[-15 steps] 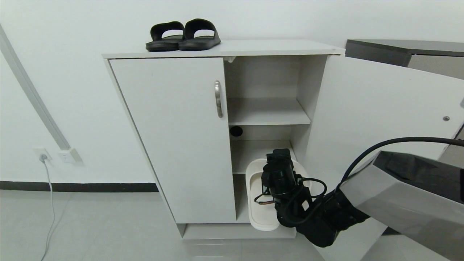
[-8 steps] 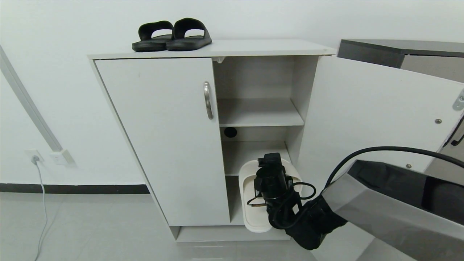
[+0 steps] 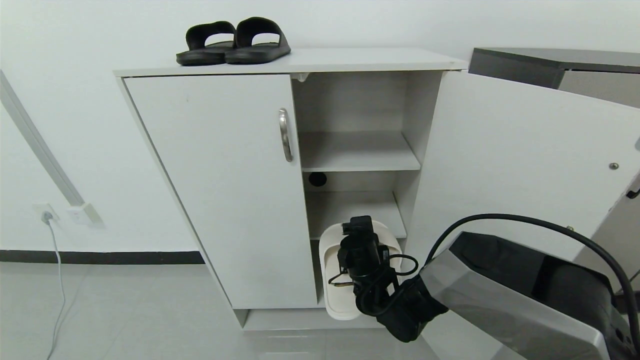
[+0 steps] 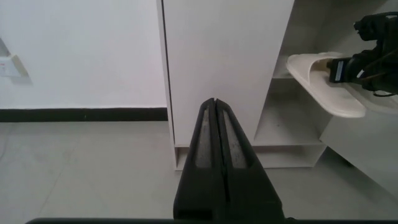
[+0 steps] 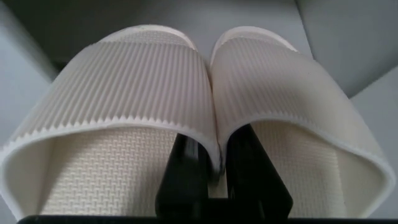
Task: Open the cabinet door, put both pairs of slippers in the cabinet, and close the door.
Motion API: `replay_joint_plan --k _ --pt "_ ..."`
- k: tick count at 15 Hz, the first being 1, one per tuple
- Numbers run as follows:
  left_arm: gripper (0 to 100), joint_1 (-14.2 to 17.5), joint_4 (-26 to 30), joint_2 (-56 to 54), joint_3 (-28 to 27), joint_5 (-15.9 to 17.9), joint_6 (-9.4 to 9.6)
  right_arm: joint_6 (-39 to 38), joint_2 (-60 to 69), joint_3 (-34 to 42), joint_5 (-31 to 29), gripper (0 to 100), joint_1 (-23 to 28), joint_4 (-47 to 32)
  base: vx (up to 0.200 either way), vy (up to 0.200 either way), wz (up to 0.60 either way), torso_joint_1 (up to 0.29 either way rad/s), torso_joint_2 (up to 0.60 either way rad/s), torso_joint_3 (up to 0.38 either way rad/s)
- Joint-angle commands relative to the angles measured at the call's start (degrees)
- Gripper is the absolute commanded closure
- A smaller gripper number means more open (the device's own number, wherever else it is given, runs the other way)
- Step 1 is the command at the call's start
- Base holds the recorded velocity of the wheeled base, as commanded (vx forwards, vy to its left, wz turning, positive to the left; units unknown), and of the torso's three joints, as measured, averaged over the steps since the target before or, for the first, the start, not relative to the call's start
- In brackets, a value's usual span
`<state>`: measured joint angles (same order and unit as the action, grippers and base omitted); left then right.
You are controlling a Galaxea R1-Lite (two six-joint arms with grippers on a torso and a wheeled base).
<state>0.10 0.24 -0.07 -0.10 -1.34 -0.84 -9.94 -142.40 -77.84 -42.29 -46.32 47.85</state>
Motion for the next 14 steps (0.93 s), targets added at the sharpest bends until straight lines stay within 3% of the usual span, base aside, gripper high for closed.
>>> replay_joint_plan --k 1,6,9,10,14 --pt "100 -0.01 0.02 0.07 0.01 0.02 0.05 0.00 -1.04 -0.39 0.01 100 -0.17 0.05 0.000 0.000 0.00 0.002 0.00 -0.168" --pt "100 -0.01 0.02 0.07 0.01 -0.07 -0.04 0.44 -1.13 -0.91 -0.60 100 0.01 0.67 0.000 0.000 0.00 0.002 0.00 -0.198" --pt "100 -0.01 -0.07 0.07 0.01 -0.07 -0.13 5.54 -2.01 -0.03 -0.87 100 0.18 9.54 0.000 0.000 0.00 0.005 0.00 -0.088" --pt "100 -0.01 -0.07 0.07 0.01 -0.07 -0.13 9.67 -3.15 0.32 -1.22 100 0.53 15.70 0.000 0.000 0.00 0.000 0.00 0.000" --pt "100 -0.01 -0.07 0.07 0.01 -0.07 -0.04 11.34 -4.03 0.32 -1.22 100 0.97 17.81 0.000 0.000 0.00 0.000 0.00 0.000"
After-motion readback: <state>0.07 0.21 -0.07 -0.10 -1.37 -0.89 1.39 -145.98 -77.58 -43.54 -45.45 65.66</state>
